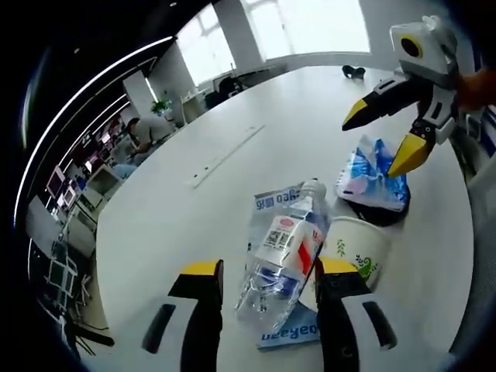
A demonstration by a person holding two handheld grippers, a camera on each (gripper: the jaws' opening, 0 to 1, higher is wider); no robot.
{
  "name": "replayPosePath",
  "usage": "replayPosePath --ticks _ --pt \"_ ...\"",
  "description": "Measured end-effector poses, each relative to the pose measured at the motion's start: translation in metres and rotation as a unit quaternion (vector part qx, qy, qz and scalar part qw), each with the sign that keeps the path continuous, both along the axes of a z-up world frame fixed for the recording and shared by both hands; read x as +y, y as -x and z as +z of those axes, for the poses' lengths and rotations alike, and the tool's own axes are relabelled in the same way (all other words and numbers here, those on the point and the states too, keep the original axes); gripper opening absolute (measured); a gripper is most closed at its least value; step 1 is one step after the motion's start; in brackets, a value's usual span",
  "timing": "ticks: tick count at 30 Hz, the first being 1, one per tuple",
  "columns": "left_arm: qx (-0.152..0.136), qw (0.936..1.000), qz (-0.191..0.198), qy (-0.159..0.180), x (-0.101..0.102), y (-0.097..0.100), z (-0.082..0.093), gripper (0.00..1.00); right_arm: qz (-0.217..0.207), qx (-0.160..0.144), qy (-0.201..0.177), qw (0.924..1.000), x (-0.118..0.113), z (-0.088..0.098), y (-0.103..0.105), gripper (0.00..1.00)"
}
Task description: Arrange the tabletop items into an orderly group along one side of the table until the central work area is clear of visible clutter.
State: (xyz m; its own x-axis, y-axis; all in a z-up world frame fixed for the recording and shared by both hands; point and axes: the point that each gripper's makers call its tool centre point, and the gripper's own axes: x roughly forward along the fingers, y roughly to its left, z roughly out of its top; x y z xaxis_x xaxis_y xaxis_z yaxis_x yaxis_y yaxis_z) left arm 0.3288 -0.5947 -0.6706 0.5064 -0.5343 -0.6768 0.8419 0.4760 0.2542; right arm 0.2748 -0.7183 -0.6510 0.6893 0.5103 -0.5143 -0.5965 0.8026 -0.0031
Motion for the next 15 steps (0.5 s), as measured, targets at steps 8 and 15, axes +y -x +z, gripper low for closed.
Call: replayPosePath --ticks 8,15 --pt "0.017 0.9992 -0.033 -0.015 -0.013 -0.005 -0.007 0.44 -0.002 0.005 0.000 1.0000 -0.001 -0.004 -0.002 0.54" --pt "0.039 0.9965 -0.067 -0.030 -0.023 -0.003 -0.017 0.42 -0.002 0.008 0.001 1.0000 -0.001 -0.006 -0.004 0.54"
